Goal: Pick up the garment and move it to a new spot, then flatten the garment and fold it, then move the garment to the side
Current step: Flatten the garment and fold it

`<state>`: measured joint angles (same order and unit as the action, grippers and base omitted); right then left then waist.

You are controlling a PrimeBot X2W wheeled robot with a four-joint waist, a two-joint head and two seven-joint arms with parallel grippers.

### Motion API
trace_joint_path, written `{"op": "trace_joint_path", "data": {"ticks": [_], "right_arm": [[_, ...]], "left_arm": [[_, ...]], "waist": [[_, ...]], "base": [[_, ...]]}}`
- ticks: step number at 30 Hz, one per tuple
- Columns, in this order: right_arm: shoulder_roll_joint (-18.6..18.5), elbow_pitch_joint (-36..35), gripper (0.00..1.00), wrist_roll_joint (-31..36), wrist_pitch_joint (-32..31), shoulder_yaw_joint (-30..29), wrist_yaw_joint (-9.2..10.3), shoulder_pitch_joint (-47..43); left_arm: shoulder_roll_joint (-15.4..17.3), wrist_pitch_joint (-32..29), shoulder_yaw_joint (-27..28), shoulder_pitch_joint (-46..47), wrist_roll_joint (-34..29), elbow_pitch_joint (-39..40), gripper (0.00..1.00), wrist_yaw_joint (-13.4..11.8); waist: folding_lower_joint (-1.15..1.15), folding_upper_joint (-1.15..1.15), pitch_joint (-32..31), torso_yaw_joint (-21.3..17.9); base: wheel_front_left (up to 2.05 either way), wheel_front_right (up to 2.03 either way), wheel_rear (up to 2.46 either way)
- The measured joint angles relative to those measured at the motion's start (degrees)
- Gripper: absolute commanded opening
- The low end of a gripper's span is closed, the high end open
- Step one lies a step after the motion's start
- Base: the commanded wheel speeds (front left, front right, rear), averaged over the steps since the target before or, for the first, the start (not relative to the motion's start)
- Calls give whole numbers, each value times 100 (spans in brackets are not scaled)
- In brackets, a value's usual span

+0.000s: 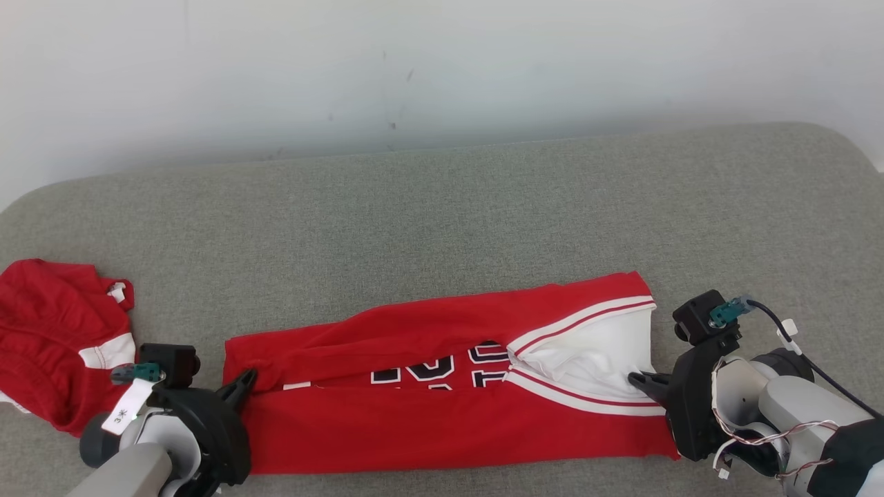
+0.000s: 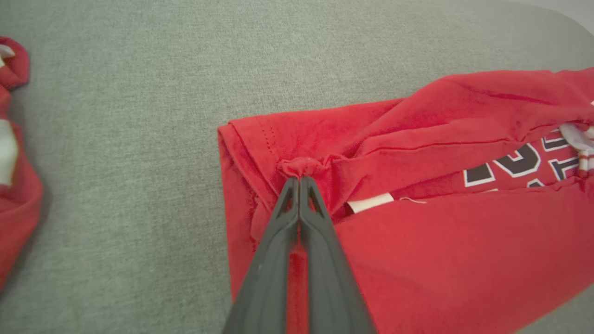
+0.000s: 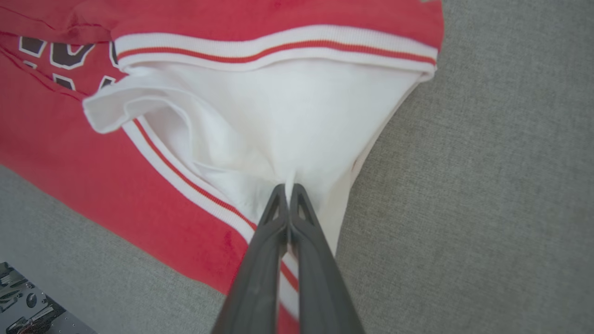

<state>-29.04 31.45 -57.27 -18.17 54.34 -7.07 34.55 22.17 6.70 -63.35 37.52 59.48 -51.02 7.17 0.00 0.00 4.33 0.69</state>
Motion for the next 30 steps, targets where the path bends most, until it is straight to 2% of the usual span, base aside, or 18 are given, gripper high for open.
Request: {"op": "trace_joint_path", "data": {"ticks": [1, 2, 3, 8, 14, 19, 24, 30], "right_arm": [[0, 7, 73, 8, 0, 3, 1, 1], [0, 13, 100, 21, 1, 2, 9, 1], [0, 15, 100, 22, 3, -7, 10, 0], [-79, -35, 100, -74, 90, -158, 10, -32], [-345, -502, 100, -489, 363, -506, 11, -428], [-659, -770, 100, -488, 713, -728, 314, -624], [-684, -909, 100, -488, 1076, -894, 584, -867], [-679, -944, 100, -461, 1421, -1017, 886, -1056]], "left_arm": [[-8, 21, 3, 0, 0, -27, 13, 0], [-18, 51, 8, 0, 0, -57, 63, 0], [-25, 60, 9, 1, 0, -83, 100, 0], [-33, 170, 8, 1, -2, -169, 100, -1], [145, 477, 127, -225, -1, -138, 100, -71], [205, 673, 269, -453, -1, 99, 100, -250], [250, 749, 460, -681, -1, 405, 100, -538], [285, 765, 686, -1103, -64, 958, 100, -1002]], "waist": [[0, 0, 2, 0], [0, 0, 2, 0], [0, 0, 2, 1], [0, 0, -67, 19], [0, 0, -201, 31], [0, 0, -287, 21], [0, 0, -356, 31], [0, 0, -424, 105]], "base": [[0, 0, 0], [0, 0, 0], [0, 0, 0], [0, 0, 0], [0, 0, 0], [0, 0, 0], [0, 0, 0], [0, 0, 0]]}}
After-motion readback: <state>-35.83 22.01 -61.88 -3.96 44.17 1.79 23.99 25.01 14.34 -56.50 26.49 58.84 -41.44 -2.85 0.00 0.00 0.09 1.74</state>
